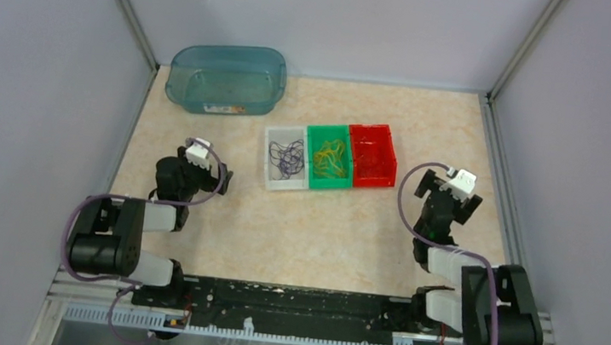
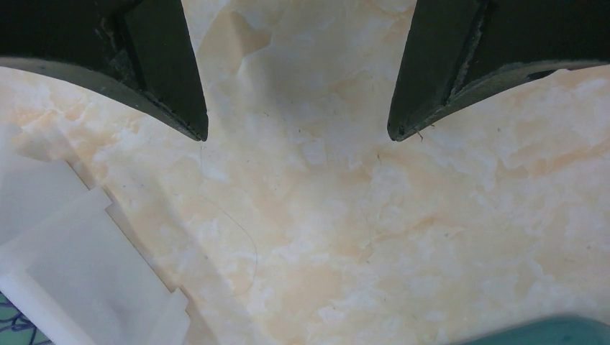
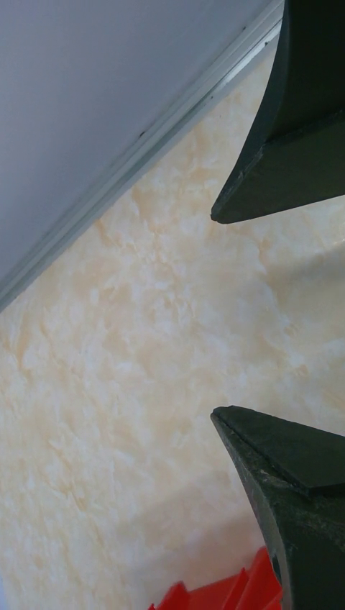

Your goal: Untangle the cables

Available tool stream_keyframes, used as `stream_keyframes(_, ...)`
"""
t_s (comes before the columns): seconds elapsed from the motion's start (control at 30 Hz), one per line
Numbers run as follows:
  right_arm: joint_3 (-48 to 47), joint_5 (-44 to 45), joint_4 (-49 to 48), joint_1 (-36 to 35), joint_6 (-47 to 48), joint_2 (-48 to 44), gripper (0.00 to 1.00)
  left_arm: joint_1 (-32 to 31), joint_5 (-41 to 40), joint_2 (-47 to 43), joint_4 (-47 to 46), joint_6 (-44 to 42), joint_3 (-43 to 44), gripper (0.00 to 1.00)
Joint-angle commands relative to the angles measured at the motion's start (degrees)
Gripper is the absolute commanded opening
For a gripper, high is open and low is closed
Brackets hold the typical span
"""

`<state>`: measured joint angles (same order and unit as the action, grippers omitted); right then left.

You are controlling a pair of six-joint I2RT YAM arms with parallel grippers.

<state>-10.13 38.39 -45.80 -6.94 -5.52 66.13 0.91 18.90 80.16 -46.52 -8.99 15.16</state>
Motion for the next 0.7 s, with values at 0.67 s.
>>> stream_keyframes(0.67, 0.9, -18.3, -27.0, 1.2, 4.9, 17.1, 0.99, 0.0, -2.8, 10.0, -24.2, 2.9, -1.1, 1.00)
